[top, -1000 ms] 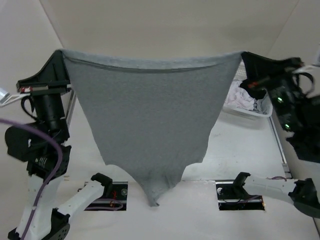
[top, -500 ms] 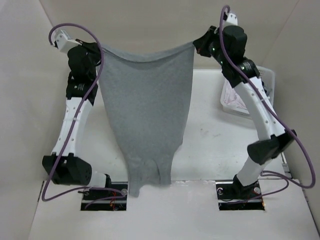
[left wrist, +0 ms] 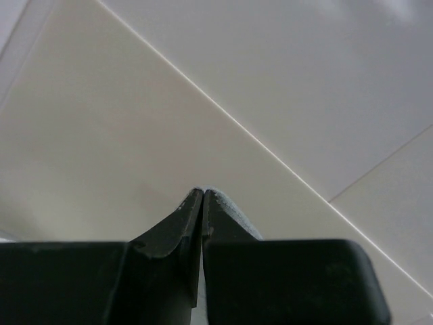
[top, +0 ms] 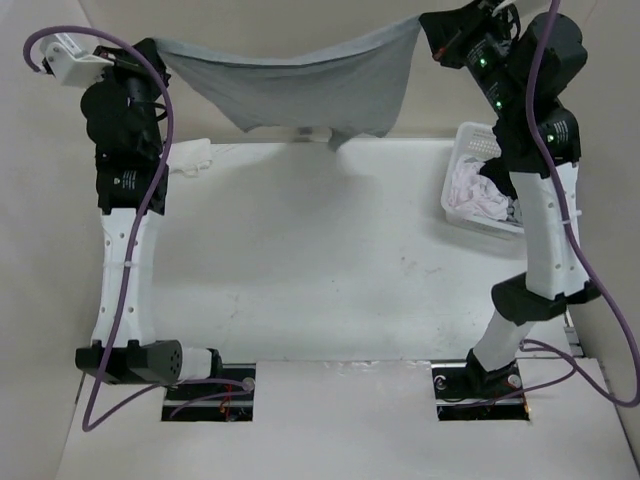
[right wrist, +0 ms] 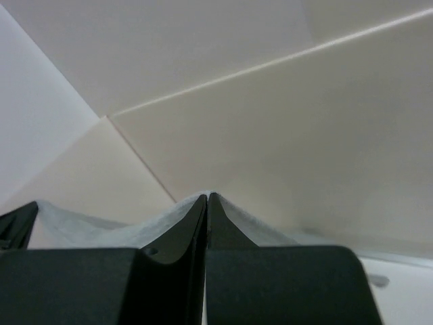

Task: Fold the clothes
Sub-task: Flatten the tank top out, then fold the tank top

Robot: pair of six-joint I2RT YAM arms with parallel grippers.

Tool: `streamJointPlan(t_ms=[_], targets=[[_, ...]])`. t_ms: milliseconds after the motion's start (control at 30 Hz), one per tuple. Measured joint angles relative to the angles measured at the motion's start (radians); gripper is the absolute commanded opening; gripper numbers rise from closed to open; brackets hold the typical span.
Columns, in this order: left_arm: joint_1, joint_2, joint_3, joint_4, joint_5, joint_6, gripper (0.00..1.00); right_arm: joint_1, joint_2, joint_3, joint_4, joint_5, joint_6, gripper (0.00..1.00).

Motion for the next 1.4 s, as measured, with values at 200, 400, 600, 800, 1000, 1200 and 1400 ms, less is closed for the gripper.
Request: streamJointPlan(t_ms=[200,400,600,800,1000,1200,1400], targets=[[-0.024,-0.164,-0.255,0.058,-0.003,-0.002,0.0,0.001,-0.259,-0.558,0.123,0.001,0.01,0.0],[-0.044,-0.459,-0.839,0.091,-0.003,-0.063,0.0,0.039,-0.573,-1.357,0.285,0.021,0.101,0.0],[-0.019,-0.808,-1.254,-0.138,0.065,-0.129,0.01,0.181,-0.882,-1.947,0.337,0.033,0.208,0.0],[0.008,-1.181,-1.278,-0.427,0.113,-0.162,0.01,0.391,-1.18,-2.274,0.289,0.034,0.361,0.0],[-0.058,-1.319,-1.253,-0.665,0.077,-0.219,0.01,0.566,-1.46,-2.351,0.125,0.104,0.537,0.0],[-0.096,-1.258,-1.232,-0.694,0.003,-0.267,0.01,0.574,-1.263,-2.21,0.103,0.178,0.512,0.0],[-0.06,-1.017,-1.26,-0.506,-0.016,-0.305,0.01,0.371,-0.926,-2.017,0.257,0.161,0.367,0.0]])
